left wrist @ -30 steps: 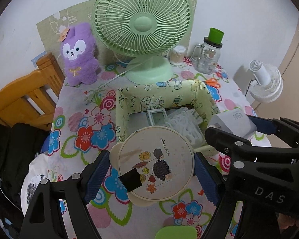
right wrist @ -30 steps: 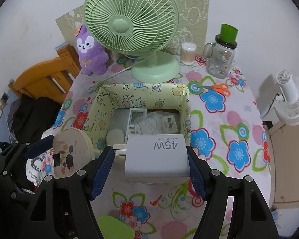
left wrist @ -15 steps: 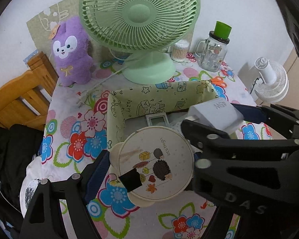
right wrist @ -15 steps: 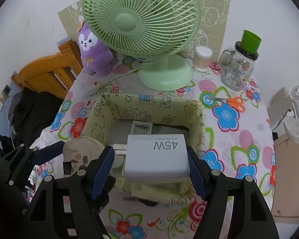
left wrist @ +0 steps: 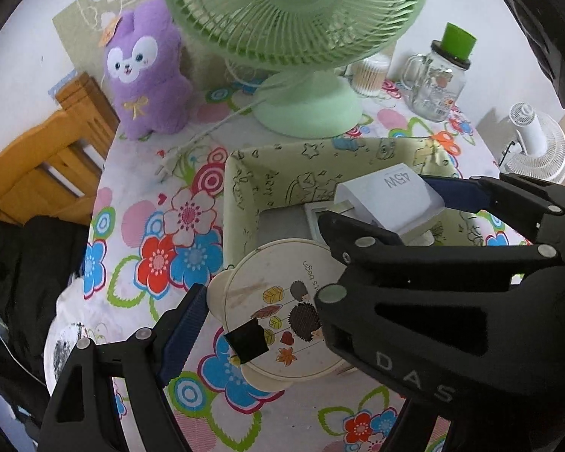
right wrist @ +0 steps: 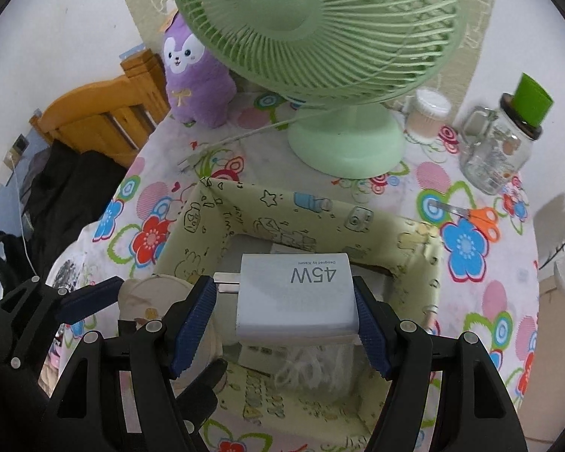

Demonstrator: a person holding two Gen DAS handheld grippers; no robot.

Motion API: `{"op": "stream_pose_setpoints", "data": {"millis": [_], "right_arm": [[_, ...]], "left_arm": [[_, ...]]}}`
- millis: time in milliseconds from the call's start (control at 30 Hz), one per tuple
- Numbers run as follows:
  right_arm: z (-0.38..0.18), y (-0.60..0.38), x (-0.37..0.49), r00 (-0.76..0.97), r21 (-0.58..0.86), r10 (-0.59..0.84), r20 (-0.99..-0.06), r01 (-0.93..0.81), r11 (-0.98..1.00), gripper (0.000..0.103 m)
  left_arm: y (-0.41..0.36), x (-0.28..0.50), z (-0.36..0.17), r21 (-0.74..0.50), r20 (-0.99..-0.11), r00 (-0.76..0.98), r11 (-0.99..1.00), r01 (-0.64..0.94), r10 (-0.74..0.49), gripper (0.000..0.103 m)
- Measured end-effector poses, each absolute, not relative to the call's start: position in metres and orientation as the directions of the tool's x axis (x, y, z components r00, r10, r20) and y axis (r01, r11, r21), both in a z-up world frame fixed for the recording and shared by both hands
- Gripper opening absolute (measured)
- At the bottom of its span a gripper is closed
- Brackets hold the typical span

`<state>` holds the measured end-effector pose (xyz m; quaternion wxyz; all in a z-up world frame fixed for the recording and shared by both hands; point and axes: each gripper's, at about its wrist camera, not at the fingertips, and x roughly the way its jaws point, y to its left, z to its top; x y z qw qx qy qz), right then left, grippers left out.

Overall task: Organize rigid objects
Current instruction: 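Lower the coaster into the fabric box with the left tool while the right tool releases the charger inside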

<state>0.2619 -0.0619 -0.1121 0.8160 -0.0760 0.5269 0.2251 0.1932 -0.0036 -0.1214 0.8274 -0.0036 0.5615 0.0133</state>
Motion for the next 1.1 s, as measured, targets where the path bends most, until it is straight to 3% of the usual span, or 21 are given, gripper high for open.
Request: {"op": "stream_pose_setpoints", "data": {"millis": [133,267,300,1100], "right_arm": [[-0.12,-0.054,0.266,0.309,0.142,0.31,-0.899,-0.465,0.874,0.075],[-0.117,-0.048,0.265,0.304,0.175,0.367,-0.879,-0.51,0.842,0.097],[-0.116,-0.049,0.264,0.306,0.178,0.372,-0.876,-0.512,0.84,0.098],[-0.1,-0.124,0.249,0.423,0.103,0.245,-0.872,-0.332,0.938,0.098]], "left_arm": [[0.003,0.196,-0.127,0.0,-0.938,0.346,0.999,-0.046,0.016,0.085],[0.007,0.199,-0.125,-0.016,-0.936,0.353,0.998,-0.062,0.007,0.085],[0.008,0.199,-0.124,-0.023,-0.936,0.353,0.998,-0.064,0.001,0.085],[-0.025,0.214,-0.134,0.005,-0.935,0.354,0.999,0.046,-0.011,0.085]]}}
